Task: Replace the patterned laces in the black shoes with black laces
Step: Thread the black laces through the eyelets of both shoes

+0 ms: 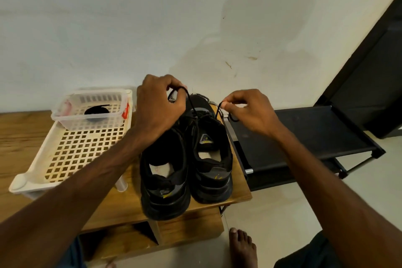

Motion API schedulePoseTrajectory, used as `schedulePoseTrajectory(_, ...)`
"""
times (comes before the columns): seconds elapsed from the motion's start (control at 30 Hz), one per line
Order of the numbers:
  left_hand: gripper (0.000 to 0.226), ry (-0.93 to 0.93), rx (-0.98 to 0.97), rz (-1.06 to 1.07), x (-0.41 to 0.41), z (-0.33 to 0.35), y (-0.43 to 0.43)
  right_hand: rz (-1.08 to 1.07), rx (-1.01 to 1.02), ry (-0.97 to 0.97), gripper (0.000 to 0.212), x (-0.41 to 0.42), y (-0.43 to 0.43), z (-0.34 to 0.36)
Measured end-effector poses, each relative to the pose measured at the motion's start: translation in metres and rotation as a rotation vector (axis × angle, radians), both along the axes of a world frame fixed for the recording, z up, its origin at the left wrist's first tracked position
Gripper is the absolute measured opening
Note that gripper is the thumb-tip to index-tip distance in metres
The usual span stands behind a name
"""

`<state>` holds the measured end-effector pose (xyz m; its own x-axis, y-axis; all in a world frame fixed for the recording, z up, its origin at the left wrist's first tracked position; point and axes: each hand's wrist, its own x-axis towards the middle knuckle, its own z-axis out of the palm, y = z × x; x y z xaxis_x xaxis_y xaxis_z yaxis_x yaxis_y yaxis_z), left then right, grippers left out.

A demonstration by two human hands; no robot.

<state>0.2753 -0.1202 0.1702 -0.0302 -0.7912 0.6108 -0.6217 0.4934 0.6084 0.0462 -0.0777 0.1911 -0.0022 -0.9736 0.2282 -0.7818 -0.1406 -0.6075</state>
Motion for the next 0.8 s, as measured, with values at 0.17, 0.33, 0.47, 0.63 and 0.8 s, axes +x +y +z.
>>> schedulePoseTrajectory(0.17,0.008,-0.228,0.176,-0.043,0.004,-0.007,-0.006,-0.143,-0.112,-0.752,0.014,0.001,0.006,0.019)
schedulePoseTrajectory(0.33,0.006,-0.312,0.355,-0.122,0.017,-0.008,-0.015,-0.237,-0.012,-1.168,0.015,-0.005,0.008,0.028)
schedulePoseTrajectory(0.47,0.012,-0.117,0.378,-0.274,0.017,0.007,-0.010,-0.048,0.075,-0.037,0.017,-0.001,0.003,0.008)
schedulePoseTrajectory(0.63,0.016,0.069,0.411,-0.351,-0.001,0.003,-0.003,0.062,0.222,0.192,0.015,0.009,0.000,-0.008)
schedulePoseTrajectory(0.8,0.013,-0.053,0.374,-0.322,-0.014,-0.004,0.003,-0.011,0.180,0.095,0.030,0.009,0.001,0.003)
